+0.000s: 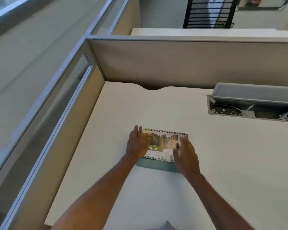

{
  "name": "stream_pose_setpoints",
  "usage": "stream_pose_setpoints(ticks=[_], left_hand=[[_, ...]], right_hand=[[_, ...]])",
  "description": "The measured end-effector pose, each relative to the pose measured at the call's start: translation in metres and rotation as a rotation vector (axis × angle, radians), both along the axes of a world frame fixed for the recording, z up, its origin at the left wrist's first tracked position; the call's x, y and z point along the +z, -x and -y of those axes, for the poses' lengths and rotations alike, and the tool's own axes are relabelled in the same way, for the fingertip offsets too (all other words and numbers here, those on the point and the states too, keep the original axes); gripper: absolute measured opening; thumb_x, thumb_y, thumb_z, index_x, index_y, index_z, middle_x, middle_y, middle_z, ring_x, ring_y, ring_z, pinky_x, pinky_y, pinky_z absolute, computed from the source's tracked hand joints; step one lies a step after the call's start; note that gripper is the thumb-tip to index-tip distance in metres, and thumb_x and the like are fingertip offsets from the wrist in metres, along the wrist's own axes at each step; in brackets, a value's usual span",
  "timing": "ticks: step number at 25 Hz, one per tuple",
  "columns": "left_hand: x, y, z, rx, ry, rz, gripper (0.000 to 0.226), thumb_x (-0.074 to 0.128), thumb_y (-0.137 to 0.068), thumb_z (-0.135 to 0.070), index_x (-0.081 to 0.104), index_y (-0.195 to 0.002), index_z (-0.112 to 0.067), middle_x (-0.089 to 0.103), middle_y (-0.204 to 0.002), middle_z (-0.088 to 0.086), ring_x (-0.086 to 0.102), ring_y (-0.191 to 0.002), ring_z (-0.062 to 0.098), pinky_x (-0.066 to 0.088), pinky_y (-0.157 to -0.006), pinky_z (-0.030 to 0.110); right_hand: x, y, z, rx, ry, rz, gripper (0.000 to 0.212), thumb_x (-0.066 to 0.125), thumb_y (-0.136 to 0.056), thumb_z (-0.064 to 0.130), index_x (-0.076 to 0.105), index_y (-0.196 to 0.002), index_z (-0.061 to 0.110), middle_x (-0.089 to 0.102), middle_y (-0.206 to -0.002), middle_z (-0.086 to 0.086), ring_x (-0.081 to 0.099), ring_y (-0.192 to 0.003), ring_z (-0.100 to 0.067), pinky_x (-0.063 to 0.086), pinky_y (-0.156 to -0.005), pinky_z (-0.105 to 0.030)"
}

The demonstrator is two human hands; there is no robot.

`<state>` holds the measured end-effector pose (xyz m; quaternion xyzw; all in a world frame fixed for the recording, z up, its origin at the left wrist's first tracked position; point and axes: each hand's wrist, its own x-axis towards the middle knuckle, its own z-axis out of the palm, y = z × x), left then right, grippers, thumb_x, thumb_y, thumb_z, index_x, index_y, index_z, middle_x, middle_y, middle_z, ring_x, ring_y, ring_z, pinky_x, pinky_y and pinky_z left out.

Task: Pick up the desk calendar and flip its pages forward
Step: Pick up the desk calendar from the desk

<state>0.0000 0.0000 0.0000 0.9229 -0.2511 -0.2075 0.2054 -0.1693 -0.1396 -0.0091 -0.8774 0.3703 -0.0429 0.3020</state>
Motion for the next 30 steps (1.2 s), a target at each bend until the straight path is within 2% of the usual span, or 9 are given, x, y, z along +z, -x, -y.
stream_pose_setpoints(ticks=[3,9,12,16,21,24,26,28,30], left_hand=[[-0.017,0.004,0.001,0.103,-0.046,-0.168,0.072,0.05,-0.1,-0.033,0.019,-0.161,-0.011,0.025,-0.167,0.015,0.024,-0.152,0.036,0.027,-0.122,0.05],[-0.042,0.011,-0.004,0.126,-0.04,-0.162,0.05,0.056,-0.099,-0.018,0.044,-0.147,-0.007,0.051,-0.14,0.023,0.044,-0.133,0.038,0.036,-0.115,0.045],[-0.048,0.014,-0.002,0.187,0.005,-0.154,0.038,0.056,-0.096,-0.009,0.054,-0.134,-0.011,0.055,-0.13,0.022,0.05,-0.127,0.038,0.041,-0.111,0.044],[-0.053,0.016,-0.001,0.272,0.041,-0.167,0.04,0.06,-0.095,-0.006,0.057,-0.133,-0.016,0.055,-0.125,0.019,0.054,-0.122,0.036,0.049,-0.107,0.045],[-0.055,0.01,-0.001,0.335,0.087,-0.238,0.051,0.066,-0.092,-0.006,0.056,-0.141,-0.018,0.058,-0.127,0.018,0.058,-0.122,0.037,0.054,-0.103,0.051],[-0.054,0.009,-0.003,0.378,0.138,-0.273,0.055,0.068,-0.09,-0.005,0.055,-0.142,-0.018,0.059,-0.13,0.018,0.06,-0.121,0.036,0.056,-0.1,0.052],[-0.051,0.008,-0.003,0.433,0.18,-0.331,0.053,0.07,-0.088,-0.004,0.056,-0.137,-0.019,0.062,-0.13,0.016,0.063,-0.116,0.032,0.06,-0.093,0.049],[-0.044,0.003,-0.005,0.498,0.248,-0.43,0.042,0.071,-0.087,-0.005,0.057,-0.124,-0.021,0.067,-0.124,0.012,0.07,-0.101,0.026,0.065,-0.078,0.039],[-0.037,-0.005,-0.01,0.539,0.311,-0.471,0.029,0.069,-0.09,-0.01,0.056,-0.113,-0.021,0.071,-0.115,0.01,0.073,-0.087,0.02,0.063,-0.065,0.031]], right_hand=[[-0.017,0.007,-0.004,-0.224,-0.161,-0.043,0.056,0.063,-0.091,0.024,0.045,-0.143,0.014,0.048,-0.145,-0.011,0.041,-0.133,-0.034,0.047,-0.096,-0.047],[-0.037,0.011,0.001,-0.375,-0.334,-0.068,0.064,0.069,-0.082,0.011,0.049,-0.143,0.009,0.048,-0.132,-0.021,0.04,-0.128,-0.038,0.036,-0.104,-0.037],[-0.043,0.01,0.006,-0.408,-0.35,-0.082,0.066,0.07,-0.079,0.013,0.05,-0.142,0.012,0.05,-0.13,-0.022,0.043,-0.125,-0.039,0.04,-0.105,-0.042],[-0.045,0.008,0.011,-0.419,-0.326,-0.028,0.061,0.072,-0.072,0.008,0.06,-0.132,0.014,0.066,-0.12,-0.017,0.055,-0.116,-0.036,0.046,-0.1,-0.044],[-0.039,0.006,0.02,-0.715,-0.714,0.151,0.06,0.067,-0.075,-0.011,0.061,-0.129,0.014,0.069,-0.12,-0.009,0.065,-0.112,-0.028,0.056,-0.088,-0.038],[-0.034,0.007,0.024,-0.734,-0.867,0.235,0.059,0.057,-0.078,-0.019,0.06,-0.131,0.008,0.071,-0.123,-0.013,0.067,-0.114,-0.031,0.057,-0.091,-0.042],[-0.03,0.009,0.027,-0.753,-0.908,0.265,0.06,0.05,-0.079,-0.023,0.058,-0.132,0.004,0.07,-0.124,-0.016,0.066,-0.115,-0.033,0.057,-0.091,-0.042],[-0.025,0.009,0.032,-0.764,-0.935,0.261,0.058,0.05,-0.08,-0.023,0.057,-0.13,0.006,0.071,-0.122,-0.016,0.067,-0.111,-0.032,0.058,-0.087,-0.042],[-0.018,0.008,0.036,-0.724,-0.916,0.223,0.05,0.052,-0.083,-0.019,0.056,-0.124,0.01,0.073,-0.115,-0.012,0.069,-0.101,-0.023,0.057,-0.074,-0.034]])
